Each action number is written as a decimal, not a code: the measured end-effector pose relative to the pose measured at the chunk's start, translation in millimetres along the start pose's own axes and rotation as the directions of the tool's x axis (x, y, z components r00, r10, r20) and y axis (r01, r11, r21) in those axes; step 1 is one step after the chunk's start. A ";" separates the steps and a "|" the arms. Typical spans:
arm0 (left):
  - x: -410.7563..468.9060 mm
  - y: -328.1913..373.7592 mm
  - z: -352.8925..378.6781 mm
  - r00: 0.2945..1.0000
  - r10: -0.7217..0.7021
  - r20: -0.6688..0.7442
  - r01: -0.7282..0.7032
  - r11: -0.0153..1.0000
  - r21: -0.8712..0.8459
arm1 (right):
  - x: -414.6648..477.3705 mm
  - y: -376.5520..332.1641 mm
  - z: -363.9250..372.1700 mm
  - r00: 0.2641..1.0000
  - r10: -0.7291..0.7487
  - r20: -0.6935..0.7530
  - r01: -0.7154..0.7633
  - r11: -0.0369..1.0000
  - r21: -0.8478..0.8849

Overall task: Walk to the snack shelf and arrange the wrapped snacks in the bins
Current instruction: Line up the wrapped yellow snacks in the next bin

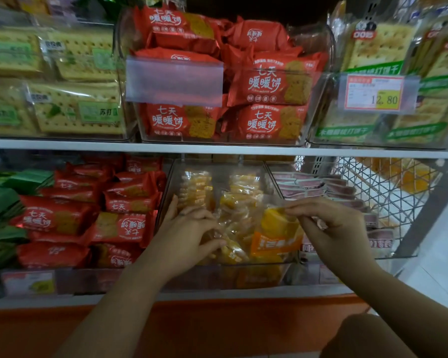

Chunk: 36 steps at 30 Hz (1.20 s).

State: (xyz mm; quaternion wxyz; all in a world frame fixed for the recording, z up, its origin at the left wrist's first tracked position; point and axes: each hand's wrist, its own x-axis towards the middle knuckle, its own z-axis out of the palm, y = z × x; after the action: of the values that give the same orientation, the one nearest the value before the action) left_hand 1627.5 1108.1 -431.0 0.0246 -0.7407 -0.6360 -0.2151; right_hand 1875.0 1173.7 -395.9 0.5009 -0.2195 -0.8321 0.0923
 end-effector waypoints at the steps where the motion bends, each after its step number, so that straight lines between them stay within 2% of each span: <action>1: 0.0 -0.6 0.4 1.000 -0.001 -0.004 0.001 1.000 0.000 | -5.2 1.6 3.4 1.000 -0.011 0.009 0.011 1.000 -0.012; 5: 0.6 -2.2 0.9 1.000 0.005 -0.017 -0.005 1.000 -0.011 | -19.6 7.8 13.7 0.999 -0.039 -0.034 0.037 0.998 -0.059; 9: 3.4 -9.9 -0.5 0.998 -0.017 -0.056 0.014 0.999 -0.046 | -19.0 8.8 19.3 0.998 -0.056 0.006 0.057 0.997 -0.055; 14: 2.9 -17.4 -4.1 0.993 -0.059 -0.103 0.051 0.996 -0.079 | -16.0 5.9 17.9 0.987 -0.122 -0.104 0.114 0.990 -0.082; 16: 2.8 -17.4 -3.4 0.993 -0.070 -0.096 0.061 0.994 -0.086 | -19.6 6.9 21.5 0.988 -0.126 -0.093 0.119 0.990 -0.082; 21: 3.5 -17.5 -3.0 0.993 -0.098 -0.073 0.092 0.992 -0.081 | -48.9 20.6 28.5 0.988 -0.097 0.122 0.115 0.982 -0.150; 24: 3.7 -17.5 -4.7 0.995 -0.086 -0.052 0.077 0.985 -0.156 | -49.2 28.1 21.5 0.966 -0.036 0.256 0.087 0.977 -0.193; 29: -3.5 -23.5 -24.1 0.959 -0.185 -0.215 0.098 0.927 -0.361 | -18.1 27.3 13.7 0.873 -0.047 0.485 0.158 0.969 -0.191; 32: -13.5 -30.6 -35.1 0.926 -0.230 -0.300 0.132 0.940 -0.314 | -14.4 25.1 19.4 0.824 -0.024 0.566 0.182 0.957 -0.224; 36: -29.3 -36.2 -37.7 0.933 -0.261 -0.246 0.213 0.955 -0.204 | -25.2 21.4 25.2 0.751 0.110 0.651 0.133 0.941 -0.311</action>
State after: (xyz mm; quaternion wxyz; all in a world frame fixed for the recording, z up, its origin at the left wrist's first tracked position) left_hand 1579.3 1075.9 -415.6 0.0200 -0.6212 -0.6903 -0.3705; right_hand 1868.9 1182.8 -436.0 0.1299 -0.2500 -0.9593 0.0166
